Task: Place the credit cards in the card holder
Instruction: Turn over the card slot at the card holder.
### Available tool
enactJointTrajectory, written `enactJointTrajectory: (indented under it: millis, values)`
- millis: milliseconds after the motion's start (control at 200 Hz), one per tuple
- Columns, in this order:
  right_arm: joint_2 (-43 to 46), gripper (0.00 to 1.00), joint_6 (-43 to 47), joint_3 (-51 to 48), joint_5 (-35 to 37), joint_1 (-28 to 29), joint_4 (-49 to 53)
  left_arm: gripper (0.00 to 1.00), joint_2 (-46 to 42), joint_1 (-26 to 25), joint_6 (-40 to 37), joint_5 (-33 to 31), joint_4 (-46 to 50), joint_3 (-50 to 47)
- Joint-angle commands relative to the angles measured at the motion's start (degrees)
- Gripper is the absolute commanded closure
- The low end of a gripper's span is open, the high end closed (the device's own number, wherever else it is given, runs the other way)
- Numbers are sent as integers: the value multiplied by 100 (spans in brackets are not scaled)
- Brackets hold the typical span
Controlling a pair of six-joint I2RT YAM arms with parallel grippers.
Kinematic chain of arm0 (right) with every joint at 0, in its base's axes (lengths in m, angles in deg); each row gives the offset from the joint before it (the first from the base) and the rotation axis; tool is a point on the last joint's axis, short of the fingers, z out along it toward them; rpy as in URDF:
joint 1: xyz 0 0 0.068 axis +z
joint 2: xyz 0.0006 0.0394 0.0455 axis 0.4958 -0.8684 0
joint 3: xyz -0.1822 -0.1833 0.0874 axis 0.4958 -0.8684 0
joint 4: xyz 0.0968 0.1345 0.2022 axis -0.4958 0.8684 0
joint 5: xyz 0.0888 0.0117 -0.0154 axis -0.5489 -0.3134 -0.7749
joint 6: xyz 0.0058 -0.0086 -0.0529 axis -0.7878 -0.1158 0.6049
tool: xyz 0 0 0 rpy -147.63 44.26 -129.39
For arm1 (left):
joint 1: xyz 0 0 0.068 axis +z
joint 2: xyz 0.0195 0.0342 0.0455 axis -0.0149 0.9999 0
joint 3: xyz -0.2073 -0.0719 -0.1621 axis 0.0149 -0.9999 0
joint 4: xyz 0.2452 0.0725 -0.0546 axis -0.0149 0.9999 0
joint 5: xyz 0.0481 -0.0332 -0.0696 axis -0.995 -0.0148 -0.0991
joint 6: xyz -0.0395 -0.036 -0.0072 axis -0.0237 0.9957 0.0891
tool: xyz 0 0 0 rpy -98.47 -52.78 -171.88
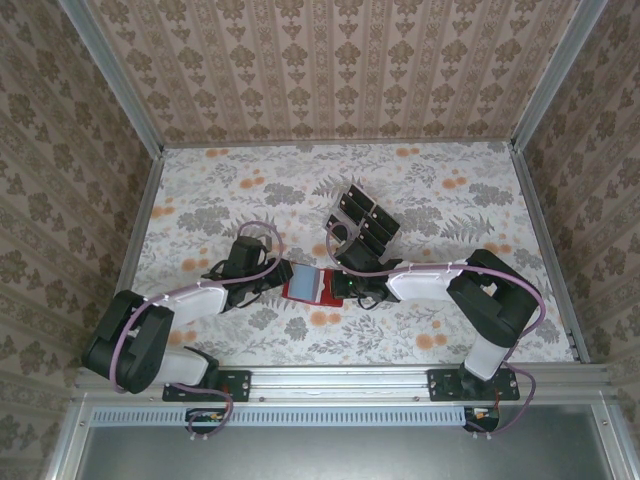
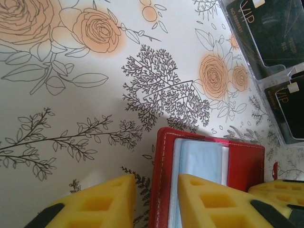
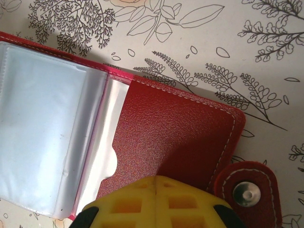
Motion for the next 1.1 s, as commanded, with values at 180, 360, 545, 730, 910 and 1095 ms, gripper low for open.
enactJointTrajectory:
  millis: [180, 360, 545, 730, 910, 1095]
  values:
    - [-493, 100, -63, -304, 152, -52, 479, 72, -35, 56, 20, 160, -233, -130]
    - [-494, 100, -50, -288, 151, -61, 477, 65, 9, 49, 36, 118, -235, -161]
    - [-495, 100, -50, -287, 149, -63, 492, 45, 109, 56, 28, 37, -197, -182]
    - [-492, 100, -54, -289, 144, -66, 488, 44, 224, 56, 42, 129, -371, -225]
    - [-494, 100, -54, -301, 152, -59, 492, 52, 271, 77, 76, 356, -784, -318]
    - [-497, 100, -54, -299, 156, -60, 488, 64, 164, 122, 173, 459, -1085, -454]
